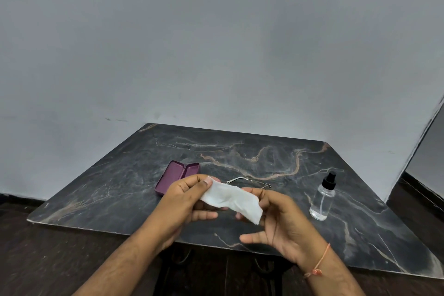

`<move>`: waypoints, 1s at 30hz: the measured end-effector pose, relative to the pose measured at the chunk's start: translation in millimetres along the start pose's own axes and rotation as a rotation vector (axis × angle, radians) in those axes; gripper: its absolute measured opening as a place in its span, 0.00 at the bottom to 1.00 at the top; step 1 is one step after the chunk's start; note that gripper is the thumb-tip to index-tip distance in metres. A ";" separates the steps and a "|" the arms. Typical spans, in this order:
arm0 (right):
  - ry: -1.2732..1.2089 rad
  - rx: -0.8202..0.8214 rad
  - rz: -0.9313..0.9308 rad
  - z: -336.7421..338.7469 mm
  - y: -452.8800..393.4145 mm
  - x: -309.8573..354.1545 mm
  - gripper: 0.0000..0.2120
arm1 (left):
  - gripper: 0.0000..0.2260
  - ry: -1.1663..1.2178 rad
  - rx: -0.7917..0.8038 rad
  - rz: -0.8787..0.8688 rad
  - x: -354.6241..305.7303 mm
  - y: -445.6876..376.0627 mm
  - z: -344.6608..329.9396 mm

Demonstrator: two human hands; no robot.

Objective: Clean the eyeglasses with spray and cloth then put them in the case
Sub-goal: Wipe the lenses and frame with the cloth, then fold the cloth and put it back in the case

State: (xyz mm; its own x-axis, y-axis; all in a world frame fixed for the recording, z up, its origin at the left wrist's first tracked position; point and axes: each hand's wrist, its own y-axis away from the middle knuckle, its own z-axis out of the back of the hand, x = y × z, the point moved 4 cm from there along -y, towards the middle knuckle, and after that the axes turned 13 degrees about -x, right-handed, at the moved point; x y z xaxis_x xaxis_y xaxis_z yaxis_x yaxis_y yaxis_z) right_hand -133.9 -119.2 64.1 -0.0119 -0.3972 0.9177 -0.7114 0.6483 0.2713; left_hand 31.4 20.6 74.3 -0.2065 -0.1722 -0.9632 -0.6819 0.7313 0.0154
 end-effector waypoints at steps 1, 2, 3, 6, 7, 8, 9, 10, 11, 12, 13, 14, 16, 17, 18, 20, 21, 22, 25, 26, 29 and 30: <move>-0.018 0.030 0.006 -2.1 2.7 0.1 0.24 | 0.10 0.001 -0.004 0.018 -0.8 1.4 -1.3; -0.021 0.052 0.022 -4.4 6.0 0.9 0.26 | 0.11 -0.006 -0.012 0.029 -1.0 2.3 -2.5; -0.007 0.064 0.041 -7.4 9.8 2.8 0.28 | 0.11 -0.017 -0.017 0.031 -1.1 2.7 -3.7; 0.055 0.067 0.095 -14.0 17.6 7.6 0.36 | 0.11 -0.054 -0.008 0.014 -3.6 5.5 -7.9; 0.074 0.071 0.107 -15.5 19.4 9.4 0.38 | 0.12 -0.068 -0.006 0.004 -4.4 5.7 -9.0; 0.096 0.074 0.117 -17.3 21.2 11.4 0.38 | 0.12 -0.079 -0.005 -0.004 -5.0 6.3 -9.6; 0.119 0.073 0.123 -19.0 23.3 13.5 0.36 | 0.12 -0.081 -0.008 -0.008 -5.8 7.2 -10.0; 0.139 0.062 0.123 -20.4 24.4 15.3 0.33 | 0.12 -0.076 -0.013 -0.009 -6.7 8.4 -10.0; 0.147 0.041 0.118 -20.9 24.8 16.4 0.29 | 0.12 -0.069 -0.018 -0.011 -7.2 9.5 -9.4; 0.145 0.014 0.113 -20.5 23.6 16.5 0.27 | 0.12 -0.061 -0.027 -0.011 -7.7 10.6 -8.4; 0.140 -0.014 0.108 -19.6 22.0 16.0 0.25 | 0.12 -0.055 -0.039 -0.014 -7.8 11.5 -6.8; 0.139 -0.039 0.108 -18.0 20.4 15.1 0.24 | 0.12 -0.053 -0.055 -0.024 -7.5 11.8 -5.1; 0.140 -0.094 0.113 -15.4 17.9 14.8 0.19 | 0.12 -0.077 -0.100 -0.058 -5.0 11.0 0.5; 0.146 -0.118 0.115 -13.8 17.4 14.9 0.16 | 0.11 -0.102 -0.115 -0.074 -3.0 10.5 3.7; 0.157 -0.134 0.116 -12.9 16.6 14.8 0.14 | 0.11 -0.128 -0.118 -0.085 -0.8 9.9 7.0; 0.182 -0.154 0.121 -9.4 16.0 15.1 0.16 | 0.10 -0.202 -0.096 -0.123 5.1 5.9 14.6; 0.195 -0.164 0.123 -7.5 15.9 15.9 0.18 | 0.10 -0.252 -0.096 -0.163 8.4 2.9 20.3; 0.207 -0.175 0.127 -5.3 15.8 17.2 0.19 | 0.11 -0.328 -0.125 -0.230 11.6 -0.7 27.5; 0.247 -0.196 0.143 2.0 16.9 25.1 0.11 | 0.06 -0.716 -0.368 -0.557 15.5 -10.4 55.1; 0.267 -0.199 0.151 3.5 17.2 28.7 0.08 | 0.04 -0.836 -0.407 -0.647 17.1 -12.1 62.1; 0.337 -0.206 0.188 4.9 16.9 42.5 0.04 | 0.17 -1.121 -0.321 -0.660 29.9 -23.2 69.3; 0.353 -0.205 0.199 4.1 17.0 47.7 0.04 | 0.21 -1.202 -0.302 -0.641 33.2 -27.0 68.4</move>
State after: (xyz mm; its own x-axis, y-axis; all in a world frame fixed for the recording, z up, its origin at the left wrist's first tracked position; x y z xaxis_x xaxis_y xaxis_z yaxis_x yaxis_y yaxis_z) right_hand -149.4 -129.8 111.4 0.1311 -0.0288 0.9909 -0.5656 0.8188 0.0987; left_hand 90.9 40.3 23.6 0.8122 0.3588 -0.4600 -0.5823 0.5461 -0.6022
